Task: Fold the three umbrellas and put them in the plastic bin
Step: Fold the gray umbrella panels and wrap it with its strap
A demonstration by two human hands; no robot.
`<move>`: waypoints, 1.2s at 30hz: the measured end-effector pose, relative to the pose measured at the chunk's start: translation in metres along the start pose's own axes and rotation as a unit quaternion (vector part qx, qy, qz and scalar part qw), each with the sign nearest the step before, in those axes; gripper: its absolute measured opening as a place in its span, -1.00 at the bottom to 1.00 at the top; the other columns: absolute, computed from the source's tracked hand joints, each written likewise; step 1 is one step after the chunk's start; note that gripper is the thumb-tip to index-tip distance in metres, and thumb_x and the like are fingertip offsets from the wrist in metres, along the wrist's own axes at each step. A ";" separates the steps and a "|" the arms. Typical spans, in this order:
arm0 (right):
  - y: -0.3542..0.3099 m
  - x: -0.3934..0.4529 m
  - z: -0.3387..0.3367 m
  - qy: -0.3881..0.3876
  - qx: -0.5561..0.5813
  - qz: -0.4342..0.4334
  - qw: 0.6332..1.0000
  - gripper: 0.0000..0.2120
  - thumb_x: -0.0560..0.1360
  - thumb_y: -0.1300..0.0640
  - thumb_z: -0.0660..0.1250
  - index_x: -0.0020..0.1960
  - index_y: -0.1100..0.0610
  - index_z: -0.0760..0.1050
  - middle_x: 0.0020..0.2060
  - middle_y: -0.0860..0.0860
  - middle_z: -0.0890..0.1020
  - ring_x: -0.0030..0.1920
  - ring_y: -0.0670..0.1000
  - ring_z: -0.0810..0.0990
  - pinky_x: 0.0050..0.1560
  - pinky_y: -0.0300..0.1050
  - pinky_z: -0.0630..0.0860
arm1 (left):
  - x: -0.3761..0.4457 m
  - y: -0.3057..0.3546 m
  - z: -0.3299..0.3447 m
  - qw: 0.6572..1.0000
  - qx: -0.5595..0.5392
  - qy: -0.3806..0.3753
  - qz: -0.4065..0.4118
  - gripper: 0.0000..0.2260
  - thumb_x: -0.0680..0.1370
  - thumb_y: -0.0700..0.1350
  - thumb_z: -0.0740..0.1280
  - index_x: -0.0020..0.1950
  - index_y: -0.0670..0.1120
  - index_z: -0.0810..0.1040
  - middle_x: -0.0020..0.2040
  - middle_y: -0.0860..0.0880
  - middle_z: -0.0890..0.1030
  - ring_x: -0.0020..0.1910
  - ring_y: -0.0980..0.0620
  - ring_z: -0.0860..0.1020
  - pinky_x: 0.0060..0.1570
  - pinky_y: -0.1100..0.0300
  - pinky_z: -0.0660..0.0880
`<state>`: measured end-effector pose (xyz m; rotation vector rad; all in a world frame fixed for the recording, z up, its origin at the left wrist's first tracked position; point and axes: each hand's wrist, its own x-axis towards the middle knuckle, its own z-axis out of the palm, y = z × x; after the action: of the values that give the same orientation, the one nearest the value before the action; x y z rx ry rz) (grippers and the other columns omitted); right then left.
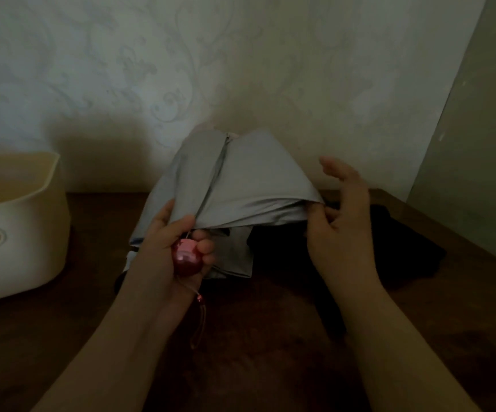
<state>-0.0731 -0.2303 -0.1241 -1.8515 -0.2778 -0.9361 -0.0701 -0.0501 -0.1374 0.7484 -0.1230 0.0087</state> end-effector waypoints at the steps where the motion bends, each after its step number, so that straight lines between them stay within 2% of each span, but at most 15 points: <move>1: 0.004 0.001 0.000 -0.040 -0.044 -0.020 0.998 -0.46 0.58 0.26 0.16 0.22 -0.39 0.21 0.33 -0.11 0.29 0.08 -0.55 0.28 -0.05 -0.61 0.32 | 0.000 0.002 -0.001 1.000 -0.023 -0.005 -0.015 -0.75 0.53 -0.24 0.20 0.15 0.00 0.31 -0.52 -0.01 0.40 -0.62 0.13 0.38 -0.64 0.33 0.34; 3: 0.007 0.002 0.000 -0.091 -0.071 -0.046 0.992 -0.43 0.59 0.31 0.12 0.26 -0.38 0.23 0.40 -0.20 0.21 0.12 -0.65 0.11 0.10 -0.59 0.31 | 0.001 0.005 -0.003 0.997 -0.064 -0.023 -0.046 -0.52 0.29 -0.21 0.48 0.09 -0.03 0.31 -0.50 -0.01 0.41 -0.61 0.12 0.39 -0.64 0.31 0.36; 6: 0.006 -0.001 0.002 -0.055 -0.048 -0.077 0.994 -0.58 0.53 0.41 0.15 0.12 -0.04 0.57 0.28 -0.27 0.39 0.21 -0.55 0.25 0.26 -0.45 0.32 | 0.002 0.011 -0.005 0.993 -0.102 -0.042 -0.051 -0.22 -0.18 -0.23 0.65 -0.07 -0.06 0.37 -0.47 -0.02 0.42 -0.58 0.09 0.41 -0.62 0.28 0.38; 9: -0.002 -0.004 0.003 0.041 -0.011 -0.010 0.999 -0.74 0.50 0.35 0.23 -0.12 0.08 0.62 -0.03 -0.22 0.62 -0.03 -0.40 0.53 0.01 -0.55 0.39 | 0.003 0.014 -0.008 0.989 -0.132 -0.047 -0.037 -0.21 -0.21 -0.26 0.65 -0.09 -0.07 0.35 -0.46 -0.02 0.42 -0.58 0.09 0.42 -0.62 0.28 0.39; 11: -0.008 -0.003 0.005 0.080 0.130 0.111 0.982 -0.81 0.50 0.30 0.25 -0.21 0.13 0.58 -0.16 -0.14 0.66 -0.14 -0.22 0.61 -0.09 -0.41 0.52 | 0.003 0.014 -0.008 0.989 -0.136 -0.056 -0.031 -0.26 -0.16 -0.25 0.64 -0.10 -0.08 0.34 -0.46 -0.02 0.42 -0.57 0.10 0.42 -0.61 0.28 0.39; 13: -0.008 0.001 0.008 0.082 0.287 0.259 0.919 -0.93 0.53 0.16 0.29 -0.11 0.13 0.52 -0.15 -0.03 0.64 -0.09 -0.06 0.64 -0.13 -0.22 0.60 | 0.000 0.014 -0.006 0.993 -0.111 -0.046 -0.023 -0.42 0.01 -0.23 0.59 -0.11 -0.07 0.36 -0.46 -0.01 0.41 -0.58 0.11 0.40 -0.62 0.29 0.38; 16: -0.009 0.004 0.010 -0.006 0.410 0.432 0.804 -0.64 0.47 -0.05 0.36 0.17 0.12 0.50 0.02 0.08 0.63 -0.02 0.04 0.65 -0.14 -0.13 0.64 | -0.003 0.010 -0.002 0.998 -0.060 -0.026 -0.014 -0.79 0.33 -0.19 0.30 -0.09 -0.04 0.37 -0.48 0.00 0.38 -0.59 0.13 0.37 -0.63 0.32 0.35; 18: -0.010 0.004 0.011 -0.051 0.459 0.476 0.748 -0.62 0.43 -0.04 0.38 0.16 0.12 0.52 0.00 0.11 0.65 -0.07 0.05 0.66 -0.17 -0.13 0.65 | -0.006 0.005 0.002 0.999 -0.034 -0.025 -0.014 -0.88 0.44 -0.22 0.21 -0.11 -0.01 0.39 -0.49 0.00 0.38 -0.60 0.14 0.36 -0.64 0.33 0.34; 20: -0.006 0.004 0.013 -0.043 0.447 0.470 0.759 -0.79 0.47 0.10 0.36 0.07 0.14 0.53 -0.09 0.08 0.65 -0.17 0.00 0.63 -0.34 -0.23 0.60 | -0.008 0.002 0.005 1.000 -0.021 -0.017 -0.010 -0.84 0.54 -0.24 0.15 -0.10 0.02 0.42 -0.50 0.00 0.39 -0.61 0.14 0.35 -0.65 0.33 0.33; 25: -0.001 0.008 0.003 0.163 0.291 0.259 0.906 -0.92 0.54 0.20 0.30 -0.03 0.04 0.53 -0.33 -0.17 0.62 -0.31 -0.20 0.54 -0.32 -0.32 0.49 | -0.006 -0.002 0.006 0.999 0.033 0.003 0.024 -0.75 0.58 -0.26 0.11 0.11 0.07 0.40 -0.53 -0.01 0.40 -0.63 0.13 0.37 -0.65 0.32 0.33; 27: 0.000 0.008 0.002 0.131 0.303 0.306 0.893 -0.79 0.52 0.14 0.34 0.15 0.05 0.49 -0.14 -0.13 0.65 -0.19 -0.15 0.58 -0.25 -0.24 0.50 | -0.005 -0.001 0.005 0.998 0.051 0.005 0.025 -0.74 0.58 -0.26 0.11 0.10 0.08 0.41 -0.55 -0.01 0.40 -0.64 0.12 0.37 -0.66 0.32 0.33; 29: 0.005 0.008 0.005 0.030 0.385 0.442 0.810 -0.62 0.49 0.01 0.36 0.28 0.07 0.45 0.11 0.04 0.61 -0.01 0.01 0.59 -0.22 -0.12 0.52 | -0.005 0.001 0.005 0.999 0.051 0.000 0.012 -0.74 0.57 -0.26 0.12 0.06 0.09 0.44 -0.55 -0.02 0.39 -0.64 0.12 0.36 -0.66 0.33 0.33; 31: 0.009 0.010 0.003 -0.043 0.461 0.513 0.722 -0.58 0.47 -0.08 0.36 0.25 0.10 0.49 0.13 0.11 0.62 0.04 0.11 0.62 -0.20 -0.04 0.57 | -0.006 0.001 0.005 0.999 0.047 -0.011 -0.005 -0.76 0.57 -0.25 0.12 0.03 0.08 0.45 -0.54 -0.02 0.38 -0.64 0.12 0.34 -0.64 0.35 0.31; 32: 0.014 0.011 0.001 -0.045 0.475 0.519 0.710 -0.59 0.46 -0.07 0.36 0.23 0.12 0.51 0.10 0.12 0.64 0.04 0.13 0.63 -0.19 -0.02 0.60 | -0.007 0.000 0.005 0.999 0.049 -0.015 -0.011 -0.76 0.56 -0.25 0.12 0.00 0.08 0.46 -0.54 -0.02 0.37 -0.64 0.12 0.33 -0.64 0.36 0.30; 36: 0.027 0.020 -0.001 0.040 0.418 0.461 0.782 -0.68 0.56 0.08 0.27 0.26 0.20 0.49 0.10 0.14 0.63 0.04 0.10 0.62 -0.04 -0.02 0.59 | -0.006 -0.002 0.007 0.998 0.064 -0.014 -0.015 -0.76 0.50 -0.25 0.15 -0.04 0.08 0.47 -0.55 -0.02 0.36 -0.66 0.12 0.32 -0.66 0.36 0.28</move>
<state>-0.0449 -0.2477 -0.1282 -0.8861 0.2522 -0.1123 -0.0767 -0.0562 -0.1342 0.8788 -0.1387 -0.0227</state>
